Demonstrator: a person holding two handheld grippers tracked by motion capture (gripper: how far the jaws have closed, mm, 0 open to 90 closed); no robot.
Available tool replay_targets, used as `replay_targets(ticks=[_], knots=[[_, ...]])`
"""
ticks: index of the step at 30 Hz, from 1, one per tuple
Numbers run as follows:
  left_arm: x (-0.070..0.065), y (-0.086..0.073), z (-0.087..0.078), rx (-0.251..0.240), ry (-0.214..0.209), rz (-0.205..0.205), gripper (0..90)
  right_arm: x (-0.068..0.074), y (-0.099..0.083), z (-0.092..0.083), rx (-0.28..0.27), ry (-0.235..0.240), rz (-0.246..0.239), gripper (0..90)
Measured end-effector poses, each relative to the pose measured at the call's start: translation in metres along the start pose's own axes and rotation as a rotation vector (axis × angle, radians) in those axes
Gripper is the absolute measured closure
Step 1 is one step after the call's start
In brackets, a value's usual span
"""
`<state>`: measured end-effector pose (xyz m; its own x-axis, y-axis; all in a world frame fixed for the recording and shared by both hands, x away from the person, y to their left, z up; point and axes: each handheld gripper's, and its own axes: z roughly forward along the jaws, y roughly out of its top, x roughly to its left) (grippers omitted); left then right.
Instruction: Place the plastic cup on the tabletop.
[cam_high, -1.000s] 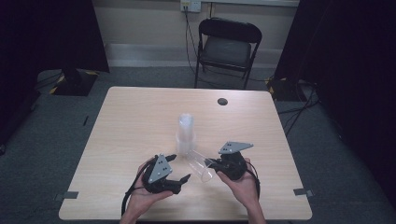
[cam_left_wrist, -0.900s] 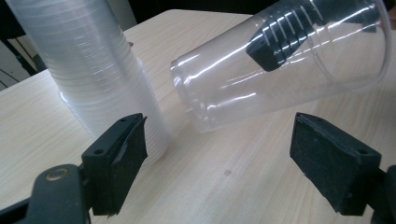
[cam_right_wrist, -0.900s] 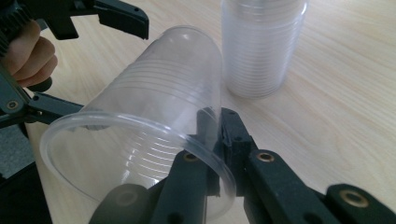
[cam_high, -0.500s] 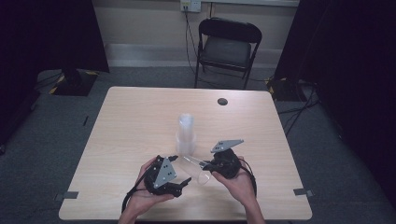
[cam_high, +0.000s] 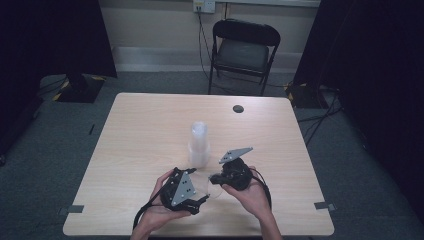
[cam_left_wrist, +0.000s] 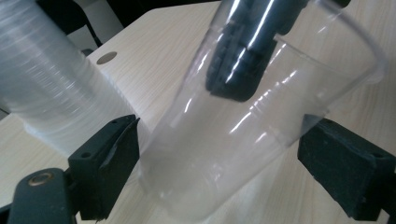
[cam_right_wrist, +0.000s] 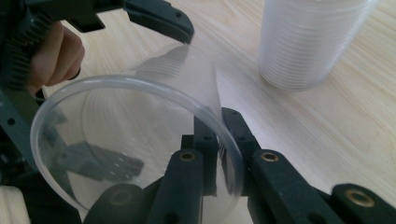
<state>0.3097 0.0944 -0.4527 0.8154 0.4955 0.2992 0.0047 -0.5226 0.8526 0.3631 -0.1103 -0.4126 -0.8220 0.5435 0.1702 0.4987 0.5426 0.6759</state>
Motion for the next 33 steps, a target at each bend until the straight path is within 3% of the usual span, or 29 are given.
replay_targets(ticks=[8,11,18,21,26,33], knots=[[-0.005,0.003,0.005,-0.035,-0.029,-0.021,17.1,0.001,0.002,0.005,-0.002,0.008,0.01,85.5],[-0.005,0.002,0.006,-0.024,-0.033,-0.029,18.0,0.0,0.002,0.007,0.002,0.008,0.021,85.4],[-0.009,0.004,0.009,-0.025,-0.038,-0.01,20.4,0.001,0.005,0.01,0.015,0.026,0.044,87.2],[-0.011,0.006,0.01,-0.055,-0.04,-0.011,22.3,0.002,0.005,0.012,0.022,0.036,0.047,87.9],[-0.012,0.008,0.011,-0.06,-0.037,-0.011,23.0,0.003,0.005,0.016,0.037,0.046,0.055,87.8],[-0.012,0.008,0.01,-0.06,-0.038,-0.011,24.8,0.004,0.004,0.018,0.054,0.035,0.068,86.9]])
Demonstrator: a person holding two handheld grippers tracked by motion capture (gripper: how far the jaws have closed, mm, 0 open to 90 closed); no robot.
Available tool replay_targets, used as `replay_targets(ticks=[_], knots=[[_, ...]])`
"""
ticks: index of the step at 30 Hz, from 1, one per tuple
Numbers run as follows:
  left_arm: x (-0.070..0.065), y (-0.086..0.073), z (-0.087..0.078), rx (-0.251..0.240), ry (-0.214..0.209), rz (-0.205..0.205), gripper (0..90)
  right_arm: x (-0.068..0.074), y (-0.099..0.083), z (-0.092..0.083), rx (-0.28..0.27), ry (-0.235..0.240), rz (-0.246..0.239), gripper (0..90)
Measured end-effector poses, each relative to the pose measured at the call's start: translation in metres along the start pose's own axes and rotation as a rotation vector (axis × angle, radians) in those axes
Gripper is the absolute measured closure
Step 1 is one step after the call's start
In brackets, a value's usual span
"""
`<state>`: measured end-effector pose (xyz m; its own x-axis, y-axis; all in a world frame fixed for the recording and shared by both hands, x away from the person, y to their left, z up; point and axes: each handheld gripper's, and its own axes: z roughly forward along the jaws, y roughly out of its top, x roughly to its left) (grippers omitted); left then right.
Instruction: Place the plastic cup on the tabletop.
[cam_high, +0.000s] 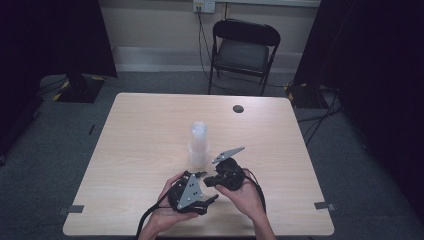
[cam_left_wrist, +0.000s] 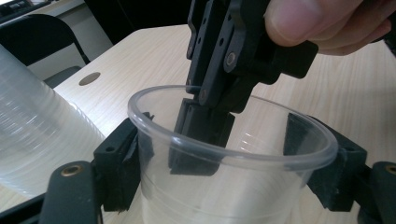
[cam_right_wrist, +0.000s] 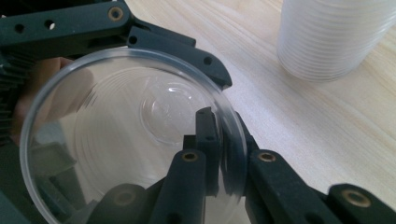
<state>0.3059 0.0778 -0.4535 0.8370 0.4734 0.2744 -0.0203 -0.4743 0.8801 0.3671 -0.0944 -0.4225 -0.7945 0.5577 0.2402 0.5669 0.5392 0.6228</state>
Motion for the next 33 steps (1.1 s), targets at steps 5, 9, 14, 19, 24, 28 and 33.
replay_targets(ticks=[5,9,14,19,24,28,33], knots=[[-0.001,0.0,0.001,-0.003,-0.007,-0.011,26.6,-0.001,0.0,0.0,0.007,-0.009,0.003,86.8],[0.0,0.0,0.0,-0.001,-0.006,-0.009,27.7,0.0,0.0,0.0,0.003,-0.011,0.004,86.4],[0.001,0.0,-0.001,0.001,-0.004,-0.021,28.1,0.0,0.0,-0.001,-0.001,-0.016,0.005,85.0],[0.004,-0.003,-0.002,-0.012,0.006,-0.059,28.3,0.001,0.0,-0.004,-0.029,-0.023,0.007,80.3],[0.006,-0.003,-0.004,-0.016,0.012,-0.076,28.2,0.001,0.0,-0.008,-0.062,-0.029,0.014,74.1],[0.009,-0.004,-0.006,-0.024,0.015,-0.102,28.1,0.0,-0.001,-0.011,-0.095,-0.031,0.026,71.3],[0.012,-0.005,-0.009,-0.051,0.023,-0.165,28.2,0.0,-0.003,-0.013,-0.163,-0.01,0.034,69.3]])
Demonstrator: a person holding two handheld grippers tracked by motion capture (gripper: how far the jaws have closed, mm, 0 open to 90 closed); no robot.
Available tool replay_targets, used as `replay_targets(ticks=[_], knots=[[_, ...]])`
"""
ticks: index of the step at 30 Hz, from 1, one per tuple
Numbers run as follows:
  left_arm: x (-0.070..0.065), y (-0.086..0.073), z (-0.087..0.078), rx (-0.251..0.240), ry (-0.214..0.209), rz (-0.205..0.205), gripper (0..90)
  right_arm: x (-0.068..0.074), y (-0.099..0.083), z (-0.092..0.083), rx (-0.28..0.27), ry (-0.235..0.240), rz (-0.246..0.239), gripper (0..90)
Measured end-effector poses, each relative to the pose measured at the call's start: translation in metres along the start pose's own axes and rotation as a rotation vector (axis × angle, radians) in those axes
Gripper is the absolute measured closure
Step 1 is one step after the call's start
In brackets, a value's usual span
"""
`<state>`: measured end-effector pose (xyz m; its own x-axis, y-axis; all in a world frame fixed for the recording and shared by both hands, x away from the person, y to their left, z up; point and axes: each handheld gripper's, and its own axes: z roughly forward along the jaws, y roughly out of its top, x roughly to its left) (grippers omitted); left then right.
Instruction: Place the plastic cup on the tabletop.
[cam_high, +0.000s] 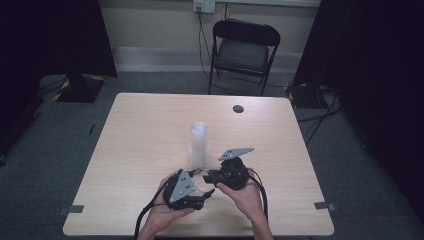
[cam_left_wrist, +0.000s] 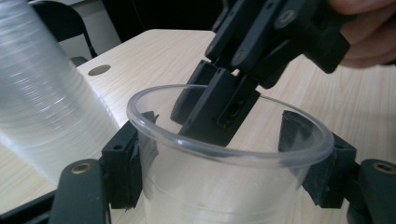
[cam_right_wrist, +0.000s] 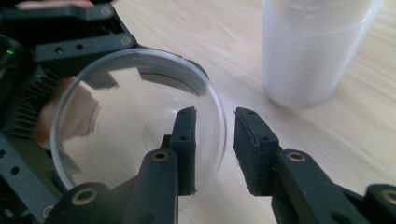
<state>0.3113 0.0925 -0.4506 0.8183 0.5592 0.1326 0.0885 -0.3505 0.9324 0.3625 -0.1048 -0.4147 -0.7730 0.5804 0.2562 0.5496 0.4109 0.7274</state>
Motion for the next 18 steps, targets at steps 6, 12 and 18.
replay_targets(ticks=[6,12,18], knots=[[0.004,0.0,-0.002,0.002,0.01,-0.008,28.3,0.0,-0.001,-0.003,-0.066,0.001,-0.002,68.1],[0.01,-0.001,-0.004,0.002,0.018,-0.053,28.4,-0.002,-0.001,-0.009,-0.137,-0.007,0.002,67.4],[0.017,-0.004,-0.006,0.014,0.035,-0.121,28.4,-0.005,-0.002,-0.015,-0.202,-0.014,0.016,65.4]])
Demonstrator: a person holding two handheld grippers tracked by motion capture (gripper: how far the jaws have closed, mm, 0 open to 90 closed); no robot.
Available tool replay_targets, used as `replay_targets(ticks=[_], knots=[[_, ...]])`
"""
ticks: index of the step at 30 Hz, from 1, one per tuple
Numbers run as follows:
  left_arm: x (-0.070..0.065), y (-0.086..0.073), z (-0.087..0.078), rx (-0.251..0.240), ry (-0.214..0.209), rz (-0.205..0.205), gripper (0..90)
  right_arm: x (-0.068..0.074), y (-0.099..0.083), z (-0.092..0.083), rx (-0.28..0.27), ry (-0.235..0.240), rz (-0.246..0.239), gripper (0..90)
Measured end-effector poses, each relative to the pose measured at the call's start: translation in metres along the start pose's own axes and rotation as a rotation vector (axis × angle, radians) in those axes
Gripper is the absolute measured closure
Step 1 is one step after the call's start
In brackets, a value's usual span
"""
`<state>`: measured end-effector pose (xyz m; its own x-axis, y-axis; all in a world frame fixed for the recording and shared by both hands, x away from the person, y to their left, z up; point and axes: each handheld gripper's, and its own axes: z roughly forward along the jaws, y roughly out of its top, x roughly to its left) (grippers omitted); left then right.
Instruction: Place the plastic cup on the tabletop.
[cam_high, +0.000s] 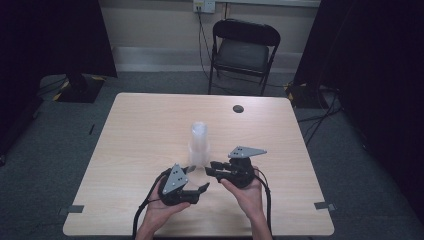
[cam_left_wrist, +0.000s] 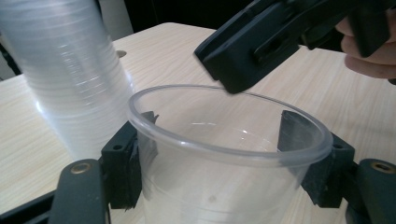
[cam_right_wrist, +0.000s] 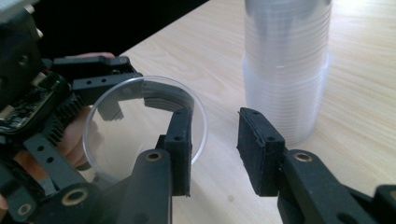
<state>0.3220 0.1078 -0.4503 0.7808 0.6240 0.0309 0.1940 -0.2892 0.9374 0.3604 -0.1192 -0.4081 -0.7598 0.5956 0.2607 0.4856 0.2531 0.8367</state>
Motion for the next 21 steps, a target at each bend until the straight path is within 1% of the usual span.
replay_targets(ticks=[2,4,7,10,12,15,16,18,19,20,21], knots=[[0.003,-0.001,-0.001,-0.005,0.003,-0.024,28.4,-0.001,0.0,-0.002,-0.014,0.001,0.008,64.8],[0.005,-0.002,-0.002,-0.01,0.015,-0.039,28.4,-0.001,-0.001,-0.004,-0.019,-0.004,0.009,63.7],[0.009,-0.003,-0.005,-0.023,0.027,-0.052,28.4,0.0,-0.002,-0.008,-0.042,-0.012,0.011,62.9],[0.014,-0.003,-0.008,-0.026,0.045,-0.068,28.4,-0.001,-0.005,-0.013,-0.06,-0.023,0.021,62.6],[0.019,-0.004,-0.011,-0.038,0.047,-0.089,28.4,-0.002,-0.007,-0.015,-0.065,-0.03,0.028,61.7],[0.024,-0.003,-0.015,-0.05,0.064,-0.119,28.5,-0.005,-0.013,-0.016,-0.071,-0.047,0.038,59.1],[0.026,-0.003,-0.016,-0.049,0.072,-0.123,28.5,-0.005,-0.014,-0.017,-0.069,-0.053,0.039,58.8],[0.028,-0.004,-0.018,-0.06,0.075,-0.131,28.6,-0.006,-0.017,-0.018,-0.073,-0.054,0.042,57.7],[0.03,-0.004,-0.02,-0.055,0.079,-0.128,28.7,-0.006,-0.019,-0.018,-0.074,-0.061,0.042,56.8],[0.031,-0.003,-0.021,-0.058,0.09,-0.136,28.7,-0.005,-0.02,-0.019,-0.07,-0.072,0.043,56.7],[0.032,-0.003,-0.022,-0.058,0.101,-0.134,28.7,-0.005,-0.022,-0.019,-0.073,-0.073,0.045,56.3]])
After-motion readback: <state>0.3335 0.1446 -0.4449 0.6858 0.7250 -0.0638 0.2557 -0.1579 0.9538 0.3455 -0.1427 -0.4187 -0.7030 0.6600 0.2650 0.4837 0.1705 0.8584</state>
